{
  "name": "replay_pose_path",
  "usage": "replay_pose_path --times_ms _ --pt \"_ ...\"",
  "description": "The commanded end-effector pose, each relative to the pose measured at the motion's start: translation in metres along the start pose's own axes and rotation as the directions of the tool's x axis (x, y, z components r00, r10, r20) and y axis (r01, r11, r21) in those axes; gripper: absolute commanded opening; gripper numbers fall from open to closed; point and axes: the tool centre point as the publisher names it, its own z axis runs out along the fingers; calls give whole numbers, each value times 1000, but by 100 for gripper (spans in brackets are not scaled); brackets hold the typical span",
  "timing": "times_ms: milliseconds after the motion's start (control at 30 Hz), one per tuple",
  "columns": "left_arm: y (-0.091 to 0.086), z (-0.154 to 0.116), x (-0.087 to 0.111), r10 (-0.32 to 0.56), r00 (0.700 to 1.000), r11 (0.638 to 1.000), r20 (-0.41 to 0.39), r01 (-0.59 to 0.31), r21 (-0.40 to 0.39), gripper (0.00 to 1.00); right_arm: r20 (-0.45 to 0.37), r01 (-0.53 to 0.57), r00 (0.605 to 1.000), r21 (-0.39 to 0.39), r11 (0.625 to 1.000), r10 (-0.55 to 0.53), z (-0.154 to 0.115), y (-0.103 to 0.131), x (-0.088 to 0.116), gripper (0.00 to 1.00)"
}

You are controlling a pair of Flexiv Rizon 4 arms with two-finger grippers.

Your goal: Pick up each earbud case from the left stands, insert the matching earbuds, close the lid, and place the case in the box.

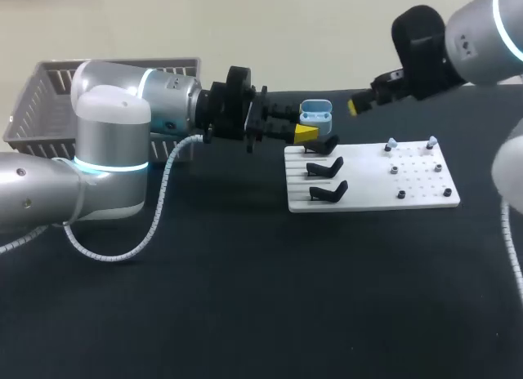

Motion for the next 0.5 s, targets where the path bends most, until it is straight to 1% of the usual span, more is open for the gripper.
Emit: replay_pose_path --times_ms 33,100,167,333,400,467,500 --pt "0 0 1 3 1000 1000 3 -3 -2 0 -15 -7 1000 221 975 10 -18 -10 11 100" --pt "0 0 1 3 1000 1000 3 -3 -2 0 -78 5 997 232 973 13 -17 -20 15 100" --pt "0 0 1 3 1000 1000 3 -3 -2 0 -118 8 993 243 970 21 -16 -29 19 100" --pt "0 0 1 3 1000 1000 3 -3 -2 0 -246 53 969 306 951 25 -6 -53 30 100" --pt "0 0 1 3 1000 1000 3 -3 -2 0 -284 65 958 303 951 25 -1 -61 33 100" --pt "0 0 1 3 1000 1000 3 -3 -2 0 -326 90 945 318 944 19 4 -70 37 100" --pt "0 0 1 3 1000 1000 3 -3 -2 0 -345 92 938 311 946 22 6 -74 39 100"
